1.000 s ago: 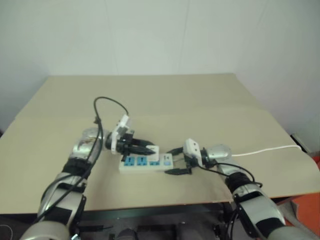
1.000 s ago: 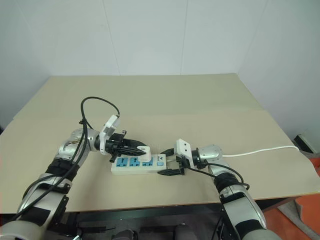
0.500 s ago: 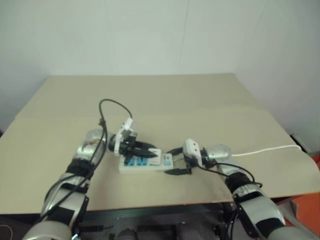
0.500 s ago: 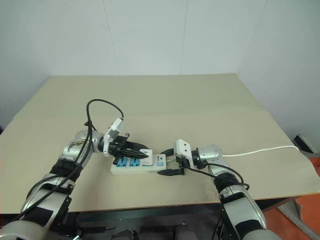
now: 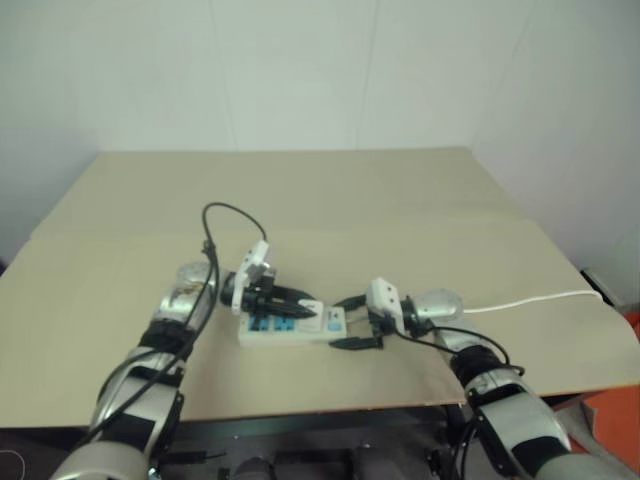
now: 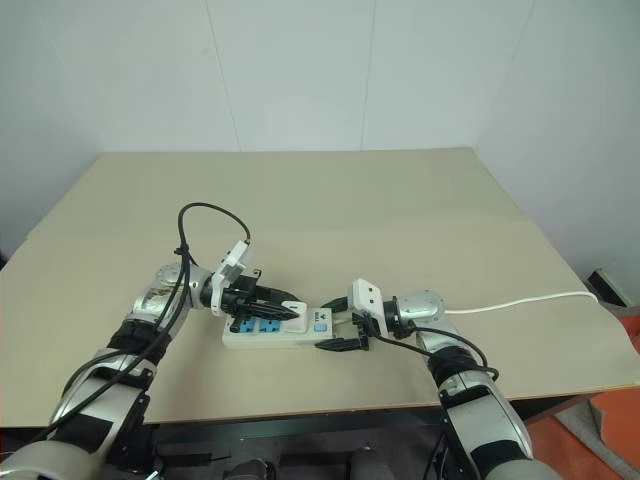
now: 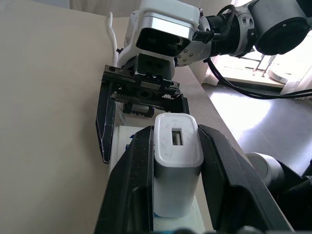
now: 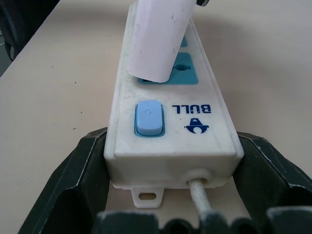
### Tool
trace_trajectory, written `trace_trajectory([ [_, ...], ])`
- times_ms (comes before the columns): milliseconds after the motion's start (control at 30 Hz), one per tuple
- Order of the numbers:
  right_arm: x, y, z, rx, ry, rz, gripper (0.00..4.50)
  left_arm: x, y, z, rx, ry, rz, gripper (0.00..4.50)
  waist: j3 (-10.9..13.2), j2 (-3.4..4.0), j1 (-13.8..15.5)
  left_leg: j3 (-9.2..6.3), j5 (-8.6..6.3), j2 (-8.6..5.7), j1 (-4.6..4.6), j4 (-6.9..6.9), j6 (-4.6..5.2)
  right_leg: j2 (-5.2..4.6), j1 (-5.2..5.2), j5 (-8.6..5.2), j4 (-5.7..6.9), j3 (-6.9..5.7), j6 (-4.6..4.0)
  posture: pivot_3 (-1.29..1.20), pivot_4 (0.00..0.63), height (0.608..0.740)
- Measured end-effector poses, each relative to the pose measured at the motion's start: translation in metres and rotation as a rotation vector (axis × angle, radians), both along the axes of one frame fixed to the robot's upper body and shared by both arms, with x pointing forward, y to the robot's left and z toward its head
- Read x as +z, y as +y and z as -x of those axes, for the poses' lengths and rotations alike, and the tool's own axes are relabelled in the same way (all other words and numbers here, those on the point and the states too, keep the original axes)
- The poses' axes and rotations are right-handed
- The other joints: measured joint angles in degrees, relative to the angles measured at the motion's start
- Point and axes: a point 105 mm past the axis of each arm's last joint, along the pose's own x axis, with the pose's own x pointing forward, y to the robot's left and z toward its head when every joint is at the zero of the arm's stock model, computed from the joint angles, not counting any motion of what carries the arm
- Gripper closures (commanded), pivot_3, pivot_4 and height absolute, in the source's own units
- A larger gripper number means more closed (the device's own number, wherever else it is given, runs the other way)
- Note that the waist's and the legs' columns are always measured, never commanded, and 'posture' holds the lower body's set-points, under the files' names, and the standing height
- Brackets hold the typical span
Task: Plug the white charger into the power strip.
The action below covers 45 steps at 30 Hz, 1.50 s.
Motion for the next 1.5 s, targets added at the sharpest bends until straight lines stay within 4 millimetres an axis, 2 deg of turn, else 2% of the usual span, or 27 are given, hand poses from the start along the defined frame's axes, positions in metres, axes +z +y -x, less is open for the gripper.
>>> trace_trajectory([
  [333, -0.001, 0.0, 0.001, 0.002, -0.015, -0.002, 1.06, -0.001, 0.0, 0.012, 0.025, -0.116, 0.002, 3.5, -0.2, 0.0, 0.0, 0.0, 0.0, 0.02, 0.01, -0.08, 0.0, 0.0, 0.0, -0.07, -0.05, 0.0, -0.13, 0.0, 0.15, 0.74],
  [867, -0.002, 0.0, 0.001, 0.001, -0.017, 0.006, 1.06, -0.014, 0.004, 0.016, 0.083, -0.147, 0.024, 3.5, -0.6, 0.02, 0.0, 0.02, -0.01, 0.02, 0.12, -0.15, 0.0, -0.01, 0.07, -0.21, -0.13, 0.0, -0.37, 0.0, 0.15, 0.74],
  [1267, -0.004, 0.0, 0.001, -0.006, -0.015, 0.018, 1.06, -0.018, 0.004, 0.013, 0.1, -0.129, 0.026, 3.5, -0.8, 0.16, 0.1, 0.0, -0.02, 0.01, 0.75, -0.58, -0.02, -0.04, 0.75, -0.26, -0.56, 0.0, -0.44, 0.0, 0.15, 0.74],
  [1333, -0.004, 0.0, 0.001, -0.006, -0.015, 0.019, 1.06, -0.018, 0.004, 0.013, 0.1, -0.126, 0.025, 2.79, -0.8, 0.2, 0.1, 0.0, -0.02, 0.01, 0.77, -0.61, -0.02, -0.04, 0.75, -0.26, -0.57, 0.0, -0.45, 0.0, 0.15, 0.74],
  [1400, -0.005, 0.0, 0.0, -0.008, -0.018, 0.022, 1.06, -0.032, 0.01, 0.012, 0.125, -0.089, -0.034, 2.2, -0.8, 0.24, -0.1, 0.01, -0.02, -0.01, 0.77, -0.62, -0.02, -0.04, 0.69, -0.26, -0.57, 0.05, -0.45, 0.0, 0.15, 0.74],
  [1500, -0.004, 0.0, 0.001, -0.004, -0.017, 0.023, 1.06, -0.035, 0.014, 0.014, 0.13, -0.08, -0.027, 1.23, -0.8, 0.22, 0.1, -0.02, -0.02, 0.0, 0.7, -0.64, -0.02, -0.04, 0.68, -0.27, -0.58, 0.0, -0.47, 0.0, 0.15, 0.74],
])
